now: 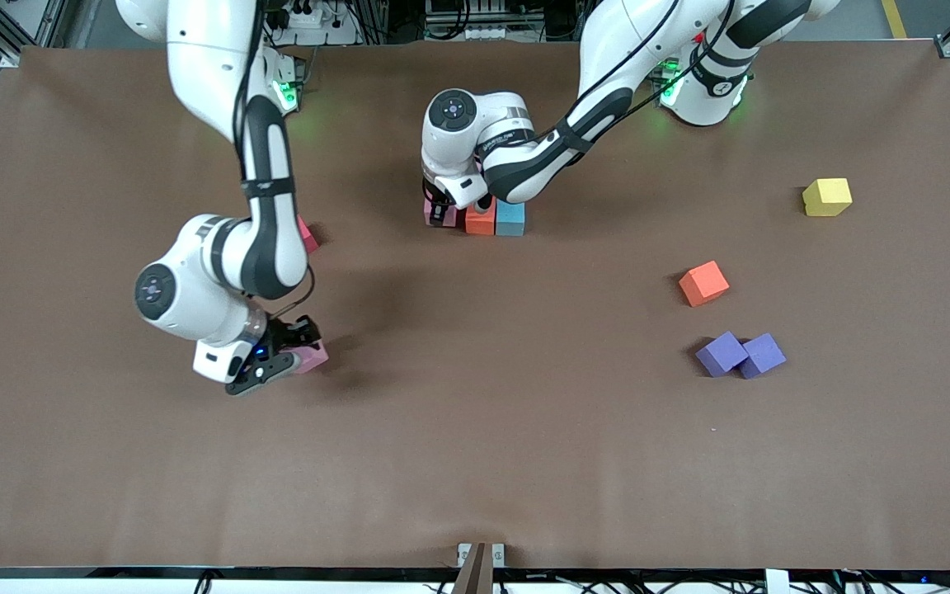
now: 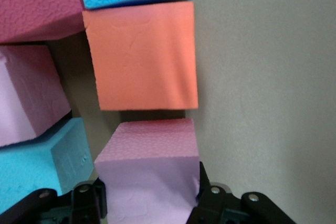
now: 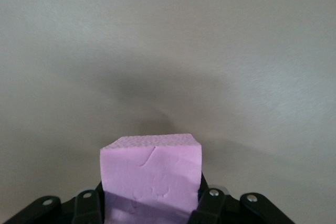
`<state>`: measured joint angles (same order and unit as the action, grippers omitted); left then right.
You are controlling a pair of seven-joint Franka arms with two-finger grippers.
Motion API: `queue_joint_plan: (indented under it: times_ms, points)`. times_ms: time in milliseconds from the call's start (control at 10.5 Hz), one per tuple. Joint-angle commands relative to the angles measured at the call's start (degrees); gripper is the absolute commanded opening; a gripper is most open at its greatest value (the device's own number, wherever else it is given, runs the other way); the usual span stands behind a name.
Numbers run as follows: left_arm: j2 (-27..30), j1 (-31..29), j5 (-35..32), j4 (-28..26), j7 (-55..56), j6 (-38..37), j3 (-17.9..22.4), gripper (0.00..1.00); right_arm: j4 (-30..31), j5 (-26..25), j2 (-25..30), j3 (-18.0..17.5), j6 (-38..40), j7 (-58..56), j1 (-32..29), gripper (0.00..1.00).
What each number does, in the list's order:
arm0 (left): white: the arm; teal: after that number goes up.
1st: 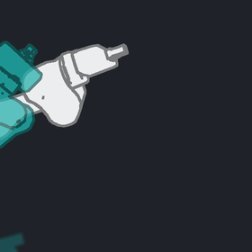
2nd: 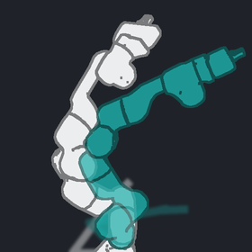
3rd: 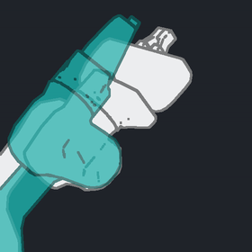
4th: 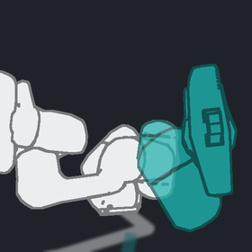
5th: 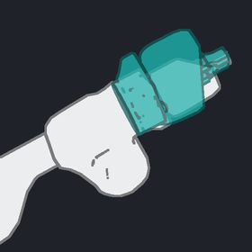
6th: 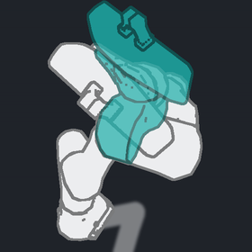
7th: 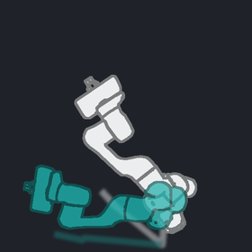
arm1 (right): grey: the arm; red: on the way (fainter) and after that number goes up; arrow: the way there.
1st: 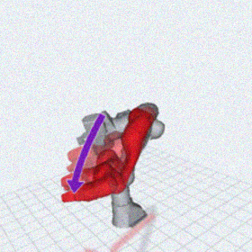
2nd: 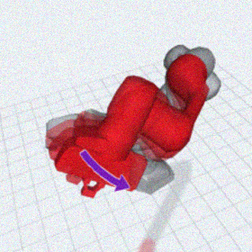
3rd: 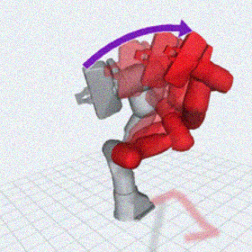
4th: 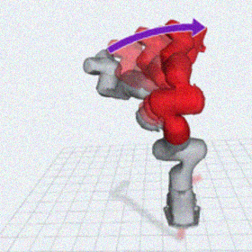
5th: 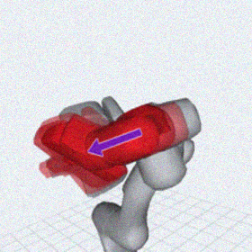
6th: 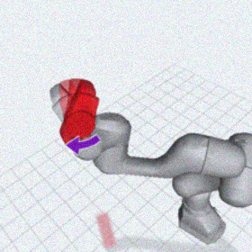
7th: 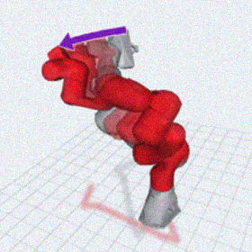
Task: Form number 2 with 11 blocks
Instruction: 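Set pink beside orange with the left gripper while the right gripper carries pink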
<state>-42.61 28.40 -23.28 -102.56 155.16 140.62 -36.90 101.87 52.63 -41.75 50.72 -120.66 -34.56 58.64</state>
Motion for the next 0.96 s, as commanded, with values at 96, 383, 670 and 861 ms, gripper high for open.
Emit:
queue_joint_plan:
  times_ms: [96, 383, 670, 861]
  points:
    - [0.3, -0.3, -1.9, -2.0, 2.3, 2.1, 0.3, 0.44, -1.8, -0.6, 1.8, 1.0, 6.6, 13.0, 0.3, 0.18]
    - [0.3, -0.5, -1.9, -2.2, 2.3, 2.2, 0.4, 0.45, -5.2, -5.9, 3.4, -2.8, 9.1, 20.6, -2.5, 0.18]
    - [0.3, -0.8, -1.9, -2.7, 2.3, 2.4, 0.6, 0.46, -7.5, -8.2, 4.0, -5.5, 9.1, 30.0, -2.6, 0.18]
    - [0.3, -0.8, -1.9, -2.8, 2.3, 2.4, 0.8, 0.46, -10.3, -12.1, 4.1, -9.0, 9.3, 38.5, -3.3, 0.18]
